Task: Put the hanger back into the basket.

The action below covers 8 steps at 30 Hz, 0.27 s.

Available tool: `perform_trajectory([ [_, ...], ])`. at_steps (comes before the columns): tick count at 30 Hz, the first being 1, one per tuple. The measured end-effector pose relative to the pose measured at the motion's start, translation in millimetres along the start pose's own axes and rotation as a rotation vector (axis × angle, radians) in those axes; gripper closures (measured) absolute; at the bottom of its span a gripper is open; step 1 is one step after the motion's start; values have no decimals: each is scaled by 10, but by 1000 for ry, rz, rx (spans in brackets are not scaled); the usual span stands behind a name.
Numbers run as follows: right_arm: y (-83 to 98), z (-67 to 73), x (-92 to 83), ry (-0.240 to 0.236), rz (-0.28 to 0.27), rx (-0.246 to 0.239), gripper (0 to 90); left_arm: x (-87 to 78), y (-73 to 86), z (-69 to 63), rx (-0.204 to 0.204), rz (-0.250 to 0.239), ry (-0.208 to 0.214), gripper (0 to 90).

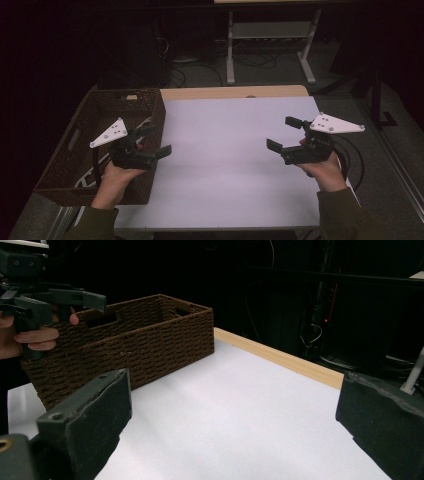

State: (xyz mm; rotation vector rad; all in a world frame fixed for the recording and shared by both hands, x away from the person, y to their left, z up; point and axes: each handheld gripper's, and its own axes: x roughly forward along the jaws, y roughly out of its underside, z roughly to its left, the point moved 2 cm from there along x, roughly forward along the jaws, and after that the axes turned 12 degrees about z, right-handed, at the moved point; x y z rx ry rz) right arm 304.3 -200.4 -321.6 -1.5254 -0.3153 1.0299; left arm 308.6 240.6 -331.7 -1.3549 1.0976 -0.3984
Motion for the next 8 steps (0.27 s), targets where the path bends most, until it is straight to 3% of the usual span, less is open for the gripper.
perform_trajectory([
  [8, 0, -1, -5, 0, -2, -3, 9, 4, -4, -5, -5, -4, 5, 24],
])
